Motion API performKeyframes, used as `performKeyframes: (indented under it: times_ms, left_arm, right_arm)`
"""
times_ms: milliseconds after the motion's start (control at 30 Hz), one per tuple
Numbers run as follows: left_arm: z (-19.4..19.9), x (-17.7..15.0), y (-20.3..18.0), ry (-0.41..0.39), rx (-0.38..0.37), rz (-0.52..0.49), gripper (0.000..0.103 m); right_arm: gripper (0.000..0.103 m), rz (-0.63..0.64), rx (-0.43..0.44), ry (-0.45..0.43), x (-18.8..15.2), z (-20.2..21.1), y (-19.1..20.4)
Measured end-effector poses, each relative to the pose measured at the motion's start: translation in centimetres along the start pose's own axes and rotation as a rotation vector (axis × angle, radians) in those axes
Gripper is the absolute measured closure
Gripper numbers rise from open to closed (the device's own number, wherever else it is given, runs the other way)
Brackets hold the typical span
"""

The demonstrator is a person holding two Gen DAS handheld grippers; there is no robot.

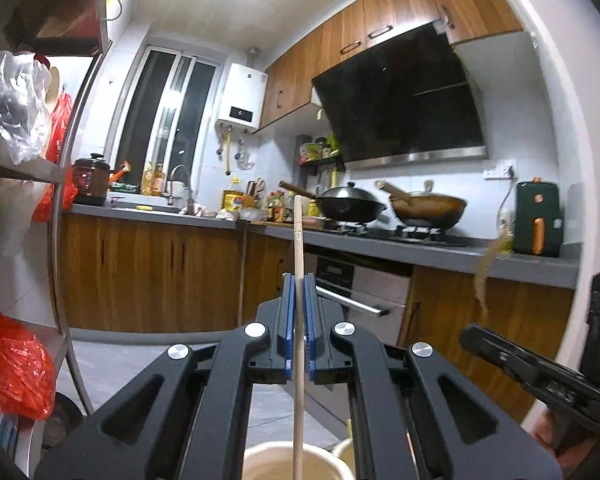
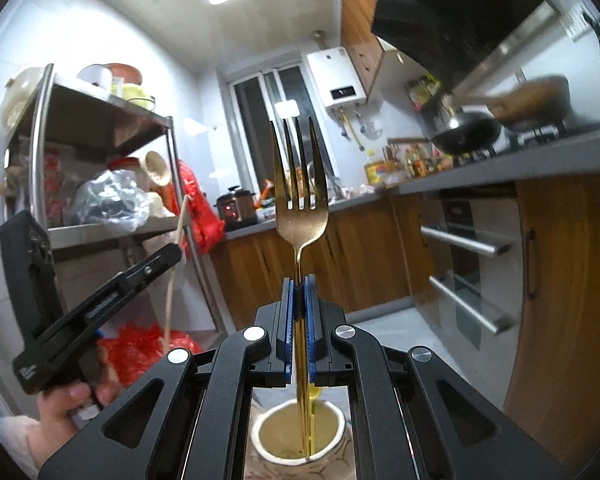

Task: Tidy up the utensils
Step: 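Lift the gold fork with the right tool while the left carries the chopstick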

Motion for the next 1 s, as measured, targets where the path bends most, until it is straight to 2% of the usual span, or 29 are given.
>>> performKeyframes:
  times_ms: [167, 400, 467, 567, 667, 1000]
  left_arm:
    - [-1.2, -1.9, 0.0, 0.038, 0.009, -0.031, 0.099]
    - [1.2, -5.8, -0.8, 0.127, -0.037, -0.037, 0.099]
    - [1.6, -7.0, -0.9, 0.179, -0.038, -0.032, 0.099]
    - [2.1, -8.2, -1.2, 0.216, -0.031, -0.069, 0.099]
    - [2.2, -9.0, -1.6, 0.239, -0.040, -0.097, 0.098]
    - [1.4, -10.1, -1.3, 0.290, -0.050, -0.085, 0.098]
  right_arm:
    - [0.096, -0.009, -0.008, 0.027, -1.6, -0.9, -0.5]
    - [0.096, -0.008, 0.000, 0.135, -4.3, -1.9, -0.7]
    - [0.096, -0.006, -0.004, 0.163, -4.9, -2.1, -0.7]
    - [0.096, 0.002, -0.016, 0.189, -5.6, -2.3, -0.6]
    - [0.096, 0.006, -0.031, 0.202, -5.9, -2.5, -0.6]
    - [0.096, -0.005, -0.071, 0.240, -6.6, -3.2, -1.3]
Point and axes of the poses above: each gripper's, at about its wrist camera, not at the fingertips, and z roughly against the way its jaws point, y to its left, x to its top, the point moved 4 cm from there along -z, roughly the way its jaws point
